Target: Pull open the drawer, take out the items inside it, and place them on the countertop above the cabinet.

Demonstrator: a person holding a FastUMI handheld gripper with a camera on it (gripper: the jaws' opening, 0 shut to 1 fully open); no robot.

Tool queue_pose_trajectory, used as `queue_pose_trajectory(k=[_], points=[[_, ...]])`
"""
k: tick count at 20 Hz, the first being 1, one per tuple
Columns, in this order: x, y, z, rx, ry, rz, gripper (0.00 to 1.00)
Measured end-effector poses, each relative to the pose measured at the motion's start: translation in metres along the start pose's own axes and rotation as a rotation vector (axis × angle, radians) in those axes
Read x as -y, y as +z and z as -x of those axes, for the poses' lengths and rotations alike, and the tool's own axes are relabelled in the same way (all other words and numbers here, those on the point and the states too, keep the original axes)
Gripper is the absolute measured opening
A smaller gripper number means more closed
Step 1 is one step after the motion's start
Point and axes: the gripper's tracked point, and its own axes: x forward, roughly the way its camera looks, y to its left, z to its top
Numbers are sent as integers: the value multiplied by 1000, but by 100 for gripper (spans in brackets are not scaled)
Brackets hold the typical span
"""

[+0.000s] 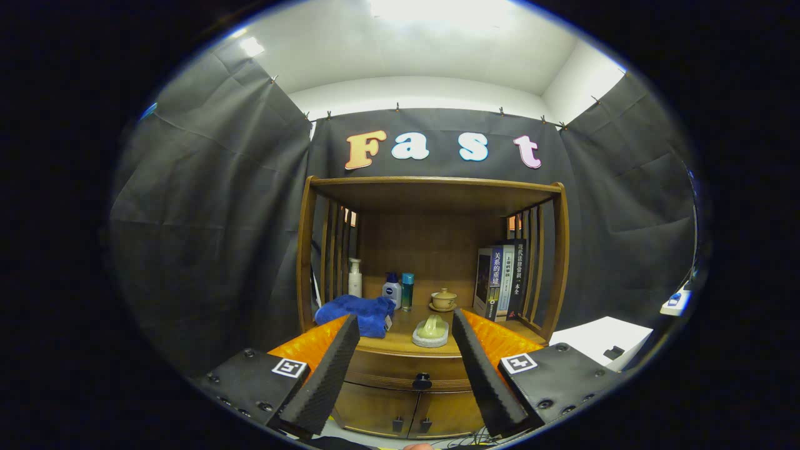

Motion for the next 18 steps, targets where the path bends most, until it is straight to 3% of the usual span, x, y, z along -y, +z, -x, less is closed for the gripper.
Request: queue_pose_trajectory(k=[18], points=[[5,-4,-4,-13,-17,-38,97]])
